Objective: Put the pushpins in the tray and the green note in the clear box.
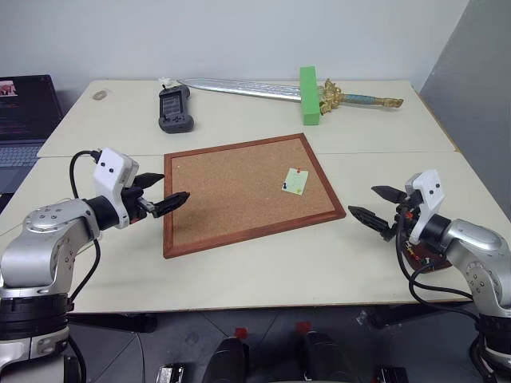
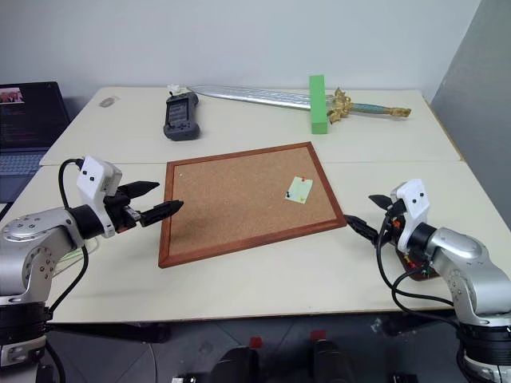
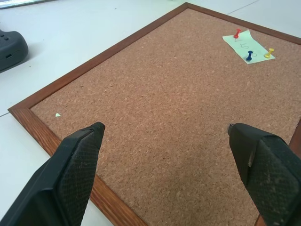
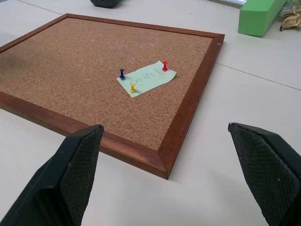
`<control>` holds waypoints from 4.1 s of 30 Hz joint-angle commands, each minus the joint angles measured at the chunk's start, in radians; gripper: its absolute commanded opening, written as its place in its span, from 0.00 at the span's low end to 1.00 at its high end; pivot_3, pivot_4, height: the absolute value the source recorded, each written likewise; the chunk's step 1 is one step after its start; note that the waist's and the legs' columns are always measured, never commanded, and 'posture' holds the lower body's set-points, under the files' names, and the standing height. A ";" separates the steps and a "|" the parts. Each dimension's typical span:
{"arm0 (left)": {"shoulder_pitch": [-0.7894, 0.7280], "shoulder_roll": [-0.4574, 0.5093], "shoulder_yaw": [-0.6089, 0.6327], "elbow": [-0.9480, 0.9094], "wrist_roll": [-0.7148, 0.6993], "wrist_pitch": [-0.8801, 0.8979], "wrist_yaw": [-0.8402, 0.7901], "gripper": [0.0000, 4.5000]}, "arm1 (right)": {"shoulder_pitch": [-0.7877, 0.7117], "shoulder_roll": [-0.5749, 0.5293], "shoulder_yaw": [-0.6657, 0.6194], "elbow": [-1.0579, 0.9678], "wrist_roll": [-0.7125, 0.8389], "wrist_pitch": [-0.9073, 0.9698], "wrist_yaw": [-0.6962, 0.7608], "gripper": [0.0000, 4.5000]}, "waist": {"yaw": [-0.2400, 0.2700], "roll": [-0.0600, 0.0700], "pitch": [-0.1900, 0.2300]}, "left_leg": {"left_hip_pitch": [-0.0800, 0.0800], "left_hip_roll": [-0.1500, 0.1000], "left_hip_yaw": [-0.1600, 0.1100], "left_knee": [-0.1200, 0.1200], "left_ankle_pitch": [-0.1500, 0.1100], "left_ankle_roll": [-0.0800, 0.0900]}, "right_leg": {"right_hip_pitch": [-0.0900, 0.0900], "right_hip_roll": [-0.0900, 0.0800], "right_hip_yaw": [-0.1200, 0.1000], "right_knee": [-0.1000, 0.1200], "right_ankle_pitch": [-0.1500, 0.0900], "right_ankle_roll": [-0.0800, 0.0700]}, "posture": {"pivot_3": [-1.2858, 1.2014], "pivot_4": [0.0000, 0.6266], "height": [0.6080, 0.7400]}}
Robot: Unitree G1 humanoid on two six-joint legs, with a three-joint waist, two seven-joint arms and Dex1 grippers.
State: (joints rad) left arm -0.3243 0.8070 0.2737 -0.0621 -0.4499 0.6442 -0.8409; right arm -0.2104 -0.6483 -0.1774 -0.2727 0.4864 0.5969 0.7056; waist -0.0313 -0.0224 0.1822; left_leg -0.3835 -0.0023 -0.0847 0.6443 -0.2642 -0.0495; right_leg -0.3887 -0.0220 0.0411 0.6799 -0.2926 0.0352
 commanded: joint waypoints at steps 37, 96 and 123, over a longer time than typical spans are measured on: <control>-0.337 -0.306 -0.308 0.380 0.149 -0.370 -0.120 0.22 | -0.387 0.168 0.184 0.405 -0.192 -0.288 0.001 1.00 | -0.003 0.000 0.000 | -0.001 -0.003 0.001 0.002 0.000 0.000 | -0.001 0.001 0.000 0.001 0.001 0.000 | 0.52 0.24 1.00; -0.274 -0.392 -0.359 0.430 0.298 -0.248 -0.002 0.00 | -0.901 0.500 0.171 1.498 -0.450 -0.676 -0.182 0.08 | -0.030 0.002 -0.001 | 0.002 -0.003 0.001 0.001 0.000 0.000 | -0.001 -0.002 0.001 0.004 0.001 0.000 | 0.52 0.24 1.00; -0.247 -0.383 -0.354 0.389 0.297 -0.223 0.007 0.00 | -0.945 0.524 0.158 1.545 -0.480 -0.667 -0.231 0.38 | -0.030 0.002 -0.001 | 0.002 -0.002 0.001 0.001 0.000 0.000 | -0.001 -0.002 0.001 0.005 0.001 0.000 | 0.52 0.24 1.00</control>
State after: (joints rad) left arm -0.5911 0.4111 -0.0756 0.3419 -0.1569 0.4084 -0.8366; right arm -1.1199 -0.1251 -0.0015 1.2734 0.0103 -0.0694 0.4865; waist -0.0617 -0.0208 0.1810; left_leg -0.3812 -0.0048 -0.0838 0.6454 -0.2638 -0.0497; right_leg -0.3900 -0.0239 0.0420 0.6847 -0.2914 0.0352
